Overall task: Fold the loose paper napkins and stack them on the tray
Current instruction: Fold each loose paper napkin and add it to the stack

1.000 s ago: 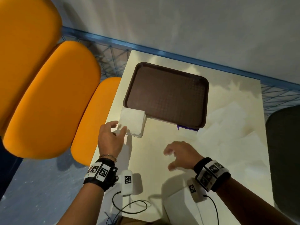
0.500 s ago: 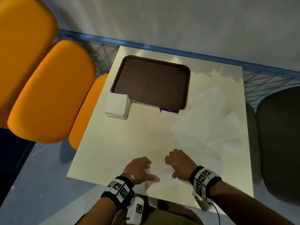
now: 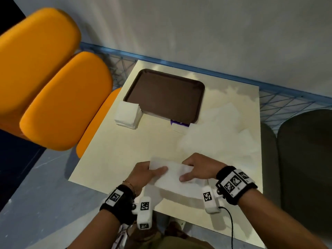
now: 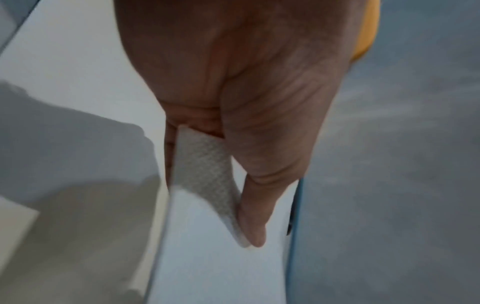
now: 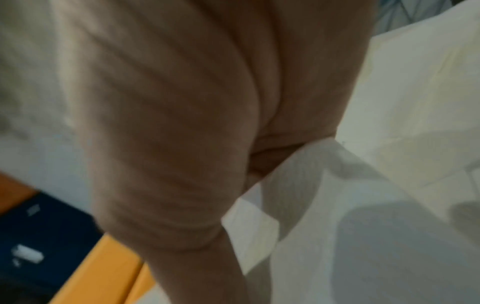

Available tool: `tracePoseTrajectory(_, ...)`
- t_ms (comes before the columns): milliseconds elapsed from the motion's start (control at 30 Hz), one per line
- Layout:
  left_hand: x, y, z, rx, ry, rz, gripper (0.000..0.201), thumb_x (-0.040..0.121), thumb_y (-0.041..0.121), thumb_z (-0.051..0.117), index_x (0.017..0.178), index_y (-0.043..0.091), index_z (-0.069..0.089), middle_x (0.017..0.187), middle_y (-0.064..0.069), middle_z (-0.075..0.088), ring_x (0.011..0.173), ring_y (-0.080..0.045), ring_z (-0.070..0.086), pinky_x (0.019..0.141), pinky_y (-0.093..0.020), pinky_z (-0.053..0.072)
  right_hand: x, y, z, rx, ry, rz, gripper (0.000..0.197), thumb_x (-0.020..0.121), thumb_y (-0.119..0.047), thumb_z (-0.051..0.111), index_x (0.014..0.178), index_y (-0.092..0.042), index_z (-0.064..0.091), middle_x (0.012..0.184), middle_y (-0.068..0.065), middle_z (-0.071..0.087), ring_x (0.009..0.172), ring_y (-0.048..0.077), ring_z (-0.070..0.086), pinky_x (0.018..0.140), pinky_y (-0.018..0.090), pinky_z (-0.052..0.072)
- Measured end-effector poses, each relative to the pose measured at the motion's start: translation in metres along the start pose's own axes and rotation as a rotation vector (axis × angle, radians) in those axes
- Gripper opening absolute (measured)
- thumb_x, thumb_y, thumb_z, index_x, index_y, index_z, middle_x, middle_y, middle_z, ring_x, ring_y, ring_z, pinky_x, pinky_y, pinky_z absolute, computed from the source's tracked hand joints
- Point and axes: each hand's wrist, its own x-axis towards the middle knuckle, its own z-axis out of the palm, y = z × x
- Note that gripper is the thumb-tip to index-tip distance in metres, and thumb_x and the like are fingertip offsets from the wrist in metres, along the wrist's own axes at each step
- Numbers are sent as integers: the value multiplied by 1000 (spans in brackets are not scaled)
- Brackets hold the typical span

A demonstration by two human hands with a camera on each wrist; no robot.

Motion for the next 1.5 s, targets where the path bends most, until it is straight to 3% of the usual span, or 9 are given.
tracePoseTrajectory(100, -12, 33, -4, -191, -52, 60, 43, 83, 35, 85, 115, 7, 77, 114, -14, 78, 104, -30, 75, 91, -43, 62, -30, -17, -19, 157, 64, -90, 29, 83, -36, 91, 99, -14, 81, 102, 6, 81, 95, 22, 78, 86, 36, 60)
tracePoseTrajectory(300, -38, 95, 15, -510, -174, 131, 53, 90, 46, 77, 132, 14, 72, 138, -12, 68, 133, -34, 61, 115, -56, 45, -70, -47, -44, 449, 245, -255, 20, 87, -23, 87, 102, -11, 82, 103, 7, 82, 95, 25, 78, 87, 37, 62)
tracePoseTrajectory(533, -60, 144, 34, -818, -201, 207, 26, 92, 31, 67, 92, 12, 85, 103, -11, 79, 92, -20, 75, 100, -36, 54, -97, -71, -67, 535, 527, -370, 22, 87, -28, 84, 106, -17, 82, 104, 3, 82, 95, 23, 78, 85, 41, 62)
tracePoseTrajectory(633, -58, 154, 33, -806, -221, 194, 29, 97, 27, 63, 90, 11, 86, 115, -15, 77, 94, -21, 76, 92, -33, 61, -101, -79, -72, 523, 607, -371, 23, 89, -29, 83, 111, -21, 81, 107, -4, 82, 97, 19, 79, 90, 43, 65)
tracePoseTrajectory(767, -55, 167, 20, -620, -227, 224, 37, 93, 23, 68, 125, 5, 73, 132, -13, 72, 112, -25, 72, 106, -40, 55, -93, -91, -73, 514, 680, -324, 23, 89, -30, 84, 112, -25, 81, 105, -8, 82, 95, 16, 78, 91, 47, 65)
tracePoseTrajectory(933, -47, 184, -9, -365, -190, 336, 30, 96, 11, 70, 125, 6, 69, 117, -10, 78, 109, -30, 74, 91, -36, 63, -82, -113, -74, 553, 657, -313, 28, 87, -27, 86, 114, -24, 80, 106, -7, 82, 95, 15, 79, 88, 44, 66)
tracePoseTrajectory(1067, -37, 189, -36, -193, -93, 473, 25, 92, 15, 78, 116, 16, 76, 106, -28, 74, 98, -33, 74, 85, -40, 63, -70, -128, -74, 622, 672, -311, 25, 86, -30, 85, 108, -17, 81, 102, 1, 82, 94, 24, 80, 88, 48, 64)
tracePoseTrajectory(1300, -37, 194, -70, 4, -56, 564, 25, 97, 8, 72, 119, 20, 71, 92, 0, 81, 76, -8, 69, 69, -23, 56, -50, -144, -63, 745, 630, -310, 27, 88, -19, 83, 115, -13, 80, 108, 5, 82, 101, 27, 79, 91, 42, 63)
tracePoseTrajectory(1500, -40, 196, -88, -36, -116, 529, 35, 91, 2, 77, 122, 18, 71, 93, -4, 80, 84, -17, 73, 74, -28, 59, -39, -156, -56, 763, 613, -352, 27, 90, -11, 81, 118, -12, 79, 112, 5, 81, 105, 26, 78, 89, 37, 63)
